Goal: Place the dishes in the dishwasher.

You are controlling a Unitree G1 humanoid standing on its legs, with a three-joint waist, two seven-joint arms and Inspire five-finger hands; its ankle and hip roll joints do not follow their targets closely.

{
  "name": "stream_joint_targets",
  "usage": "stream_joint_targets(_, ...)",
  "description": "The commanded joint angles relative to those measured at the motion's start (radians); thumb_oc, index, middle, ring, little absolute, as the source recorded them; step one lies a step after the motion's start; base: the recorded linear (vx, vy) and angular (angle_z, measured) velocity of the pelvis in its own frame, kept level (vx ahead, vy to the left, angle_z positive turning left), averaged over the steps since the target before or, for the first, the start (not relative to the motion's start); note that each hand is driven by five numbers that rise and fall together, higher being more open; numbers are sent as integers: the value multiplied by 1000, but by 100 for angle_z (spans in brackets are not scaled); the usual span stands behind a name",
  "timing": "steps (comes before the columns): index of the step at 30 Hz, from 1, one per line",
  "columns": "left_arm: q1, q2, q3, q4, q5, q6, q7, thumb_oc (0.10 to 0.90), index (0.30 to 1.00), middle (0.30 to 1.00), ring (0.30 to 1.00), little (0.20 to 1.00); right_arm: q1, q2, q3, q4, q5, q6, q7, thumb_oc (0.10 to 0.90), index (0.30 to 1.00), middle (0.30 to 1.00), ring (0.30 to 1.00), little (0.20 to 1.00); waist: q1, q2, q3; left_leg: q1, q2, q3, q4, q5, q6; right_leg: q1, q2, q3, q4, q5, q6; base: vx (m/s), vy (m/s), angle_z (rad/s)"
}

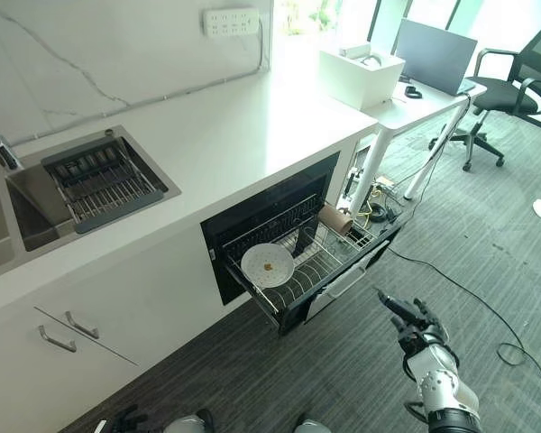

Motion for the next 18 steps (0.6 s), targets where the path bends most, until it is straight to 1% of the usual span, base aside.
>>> stream_joint_targets(1,-16,45,-31,1,17,-55,9,800,900,900,900,900,-124,-44,-65,16,131,-43,83,400,300,300,300,300,36,-9,-1,82,26,7,-27,-113,-29,42,-24,-14,14,-97,55,45,-42,-8)
stream_joint_targets(2,-19,47,-37,8,17,-55,8,800,900,900,900,900,-134,-46,-61,57,155,-36,86,400,300,300,300,300,39,-7,-2,83,24,5,-27,-115,-29,43,-24,-16,14,-98,55,81,-57,3)
stream_joint_targets(3,-22,46,-53,23,18,-51,11,800,900,900,900,900,-164,-50,-48,163,193,-26,55,400,300,300,300,300,51,0,-4,83,19,-1,-27,-118,-29,46,-27,-23,14,-99,55,67,-39,5)
stream_joint_targets(4,-22,45,-55,24,17,-49,12,800,900,900,900,900,-169,-51,-48,180,196,-26,52,400,300,300,300,300,53,2,-4,83,19,-3,-27,-117,-29,46,-28,-23,14,-99,54,76,-40,8)
stream_joint_targets(5,-23,46,-67,37,16,-54,11,800,900,900,900,900,-186,-57,-50,257,214,-15,63,400,300,300,300,300,63,8,-4,80,17,-9,-27,-117,-29,48,-30,-27,14,-98,55,40,-18,6)
stream_joint_targets(8,-29,45,-81,51,20,-51,10,800,900,900,900,900,-219,-65,-48,355,217,-10,61,400,300,300,300,300,80,20,-1,73,10,-22,-27,-115,-29,48,-36,-35,14,-96,55,43,-12,9)
stream_joint_targets(12,-33,39,-101,48,6,-36,15,800,900,900,900,900,-260,-75,-44,430,257,-23,38,400,300,300,300,300,101,43,10,55,0,-46,-27,-108,-30,40,-46,-43,14,-92,54,18,18,19)
stream_joint_targets(14,-41,33,-112,57,-3,-38,10,800,900,900,900,900,-291,-86,-44,479,272,-42,14,400,300,300,300,300,118,61,19,31,-11,-61,-27,-104,-31,23,-59,-48,14,-86,56,-43,62,20)
stream_joint_targets(16,-47,28,-116,67,-6,-43,9,800,900,900,900,900,-313,-96,-43,503,282,-52,-9,400,300,300,300,300,127,69,27,17,-18,-68,-27,-103,-31,14,-68,-53,14,-83,59,-51,70,36)
stream_joint_targets(17,-50,24,-122,70,-14,-44,5,800,900,900,900,900,-339,-111,-44,525,287,-62,-39,400,300,300,300,300,138,80,39,-2,-29,-78,-27,-103,-30,3,-82,-60,14,-76,64,-51,75,40)
stream_joint_targets(18,-51,23,-124,70,-15,-43,3,800,900,900,900,900,-345,-114,-45,530,284,-65,-47,400,300,300,300,300,141,83,42,-5,-32,-80,-27,-102,-29,0,-86,-61,14,-75,65,-51,80,25)
